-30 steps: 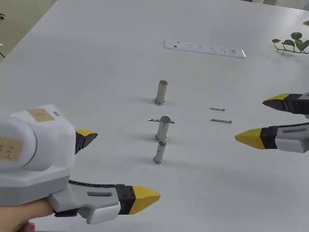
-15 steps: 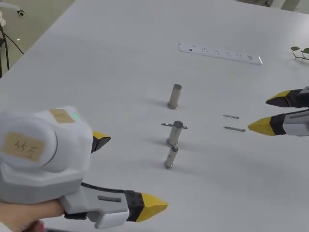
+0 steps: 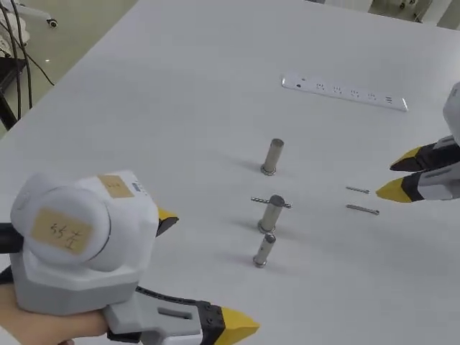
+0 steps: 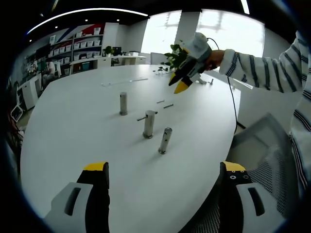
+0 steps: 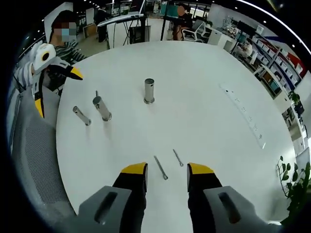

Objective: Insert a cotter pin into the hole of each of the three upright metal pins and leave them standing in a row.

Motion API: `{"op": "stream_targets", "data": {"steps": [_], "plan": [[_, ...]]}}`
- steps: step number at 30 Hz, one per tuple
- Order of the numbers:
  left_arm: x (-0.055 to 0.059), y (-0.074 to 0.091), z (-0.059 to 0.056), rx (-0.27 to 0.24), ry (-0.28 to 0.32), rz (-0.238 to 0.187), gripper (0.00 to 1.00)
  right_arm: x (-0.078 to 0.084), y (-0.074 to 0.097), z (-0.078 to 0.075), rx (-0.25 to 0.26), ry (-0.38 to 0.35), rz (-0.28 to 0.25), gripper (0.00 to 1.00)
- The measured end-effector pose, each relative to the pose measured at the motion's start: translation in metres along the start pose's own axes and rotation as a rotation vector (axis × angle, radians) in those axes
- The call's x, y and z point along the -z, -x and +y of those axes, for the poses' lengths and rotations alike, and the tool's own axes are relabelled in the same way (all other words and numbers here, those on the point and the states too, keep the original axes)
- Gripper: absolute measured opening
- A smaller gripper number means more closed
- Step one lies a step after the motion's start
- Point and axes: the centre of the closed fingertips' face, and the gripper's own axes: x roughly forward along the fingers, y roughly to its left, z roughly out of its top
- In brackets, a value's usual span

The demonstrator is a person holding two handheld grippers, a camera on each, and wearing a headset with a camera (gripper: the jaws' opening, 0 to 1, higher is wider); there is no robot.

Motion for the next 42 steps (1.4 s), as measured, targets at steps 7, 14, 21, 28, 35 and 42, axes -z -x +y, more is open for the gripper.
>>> {"op": "stream_targets", "data": {"steps": [7,14,21,28,35,42], "plan": [[-0.005,0.002,0.003,-0.018,0.001,-0.012,0.91,0.01,-0.023,-0.008,-0.03,0.048,0.07,0.24],[-0.009,0.005,0.011,-0.042,0.017,-0.024,0.88,0.016,-0.043,-0.017,-0.051,0.064,0.108,0.18],[-0.008,0.006,0.017,-0.064,0.033,-0.014,0.88,0.022,-0.057,-0.025,-0.064,0.099,0.137,0.14],[-0.005,0.005,0.017,-0.069,0.034,-0.009,0.87,0.028,-0.064,-0.03,-0.074,0.116,0.179,0.08],[-0.005,0.002,0.015,-0.063,0.041,-0.007,0.85,0.027,-0.065,-0.028,-0.122,0.076,0.193,0.01],[-0.007,-0.004,0.012,-0.042,0.052,-0.008,0.84,0.027,-0.065,-0.027,-0.116,0.092,0.229,0.01]]}}
